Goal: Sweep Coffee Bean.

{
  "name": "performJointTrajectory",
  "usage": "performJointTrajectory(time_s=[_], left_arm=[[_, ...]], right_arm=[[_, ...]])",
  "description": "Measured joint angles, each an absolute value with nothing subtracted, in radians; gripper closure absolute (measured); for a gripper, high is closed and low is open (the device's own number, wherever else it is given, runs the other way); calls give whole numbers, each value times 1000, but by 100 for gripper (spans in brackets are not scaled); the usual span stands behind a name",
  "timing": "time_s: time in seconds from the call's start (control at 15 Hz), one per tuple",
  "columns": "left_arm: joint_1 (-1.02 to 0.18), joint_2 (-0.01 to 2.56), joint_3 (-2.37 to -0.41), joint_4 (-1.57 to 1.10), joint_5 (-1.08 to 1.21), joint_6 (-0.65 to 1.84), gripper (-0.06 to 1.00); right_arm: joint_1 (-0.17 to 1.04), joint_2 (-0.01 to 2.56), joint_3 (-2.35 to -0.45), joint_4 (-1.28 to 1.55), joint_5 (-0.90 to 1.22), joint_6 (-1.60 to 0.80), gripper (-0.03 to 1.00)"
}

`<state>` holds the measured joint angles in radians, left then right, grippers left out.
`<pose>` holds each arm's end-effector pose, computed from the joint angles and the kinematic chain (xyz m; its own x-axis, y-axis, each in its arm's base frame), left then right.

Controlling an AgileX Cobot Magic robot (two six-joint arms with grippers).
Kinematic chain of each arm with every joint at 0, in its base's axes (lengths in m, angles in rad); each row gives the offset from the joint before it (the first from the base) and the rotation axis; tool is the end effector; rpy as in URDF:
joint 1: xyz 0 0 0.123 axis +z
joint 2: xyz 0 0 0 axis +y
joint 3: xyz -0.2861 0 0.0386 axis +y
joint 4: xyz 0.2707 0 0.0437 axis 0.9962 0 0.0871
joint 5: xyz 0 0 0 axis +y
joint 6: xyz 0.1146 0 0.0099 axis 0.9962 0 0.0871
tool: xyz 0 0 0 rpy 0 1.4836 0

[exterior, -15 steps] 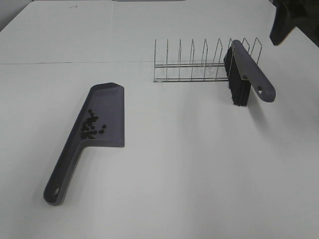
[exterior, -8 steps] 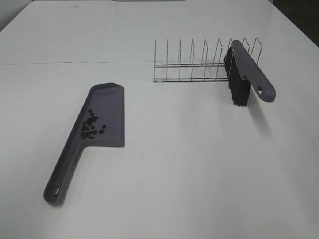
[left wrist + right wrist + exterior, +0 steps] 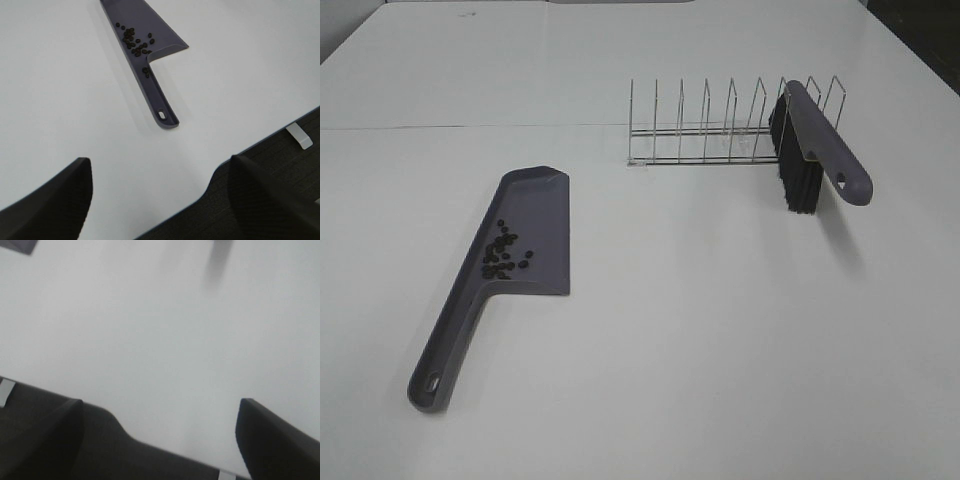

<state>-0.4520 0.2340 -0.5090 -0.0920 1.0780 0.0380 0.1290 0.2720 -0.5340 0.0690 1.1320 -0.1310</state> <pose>0.0552 -0.0372 0.2673 -0.5919 0.2811 -0.7554 0.4870 0.8715 -0.0573 0.0648 0.0157 0.2684 -0.6777 -0.1900 -0.7104 -0.2423 0.9698 -0.0283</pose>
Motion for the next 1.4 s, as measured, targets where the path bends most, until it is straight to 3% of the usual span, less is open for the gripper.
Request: performJointTrajectory(time_s=[0.33, 1.4], left_arm=[[-452, 233, -501, -153, 1067, 116, 25], [-452, 233, -501, -204, 1067, 192, 25]], right_arm=[[129, -4, -508, 141, 1081, -210, 21], [129, -5, -508, 160, 1079, -235, 21]])
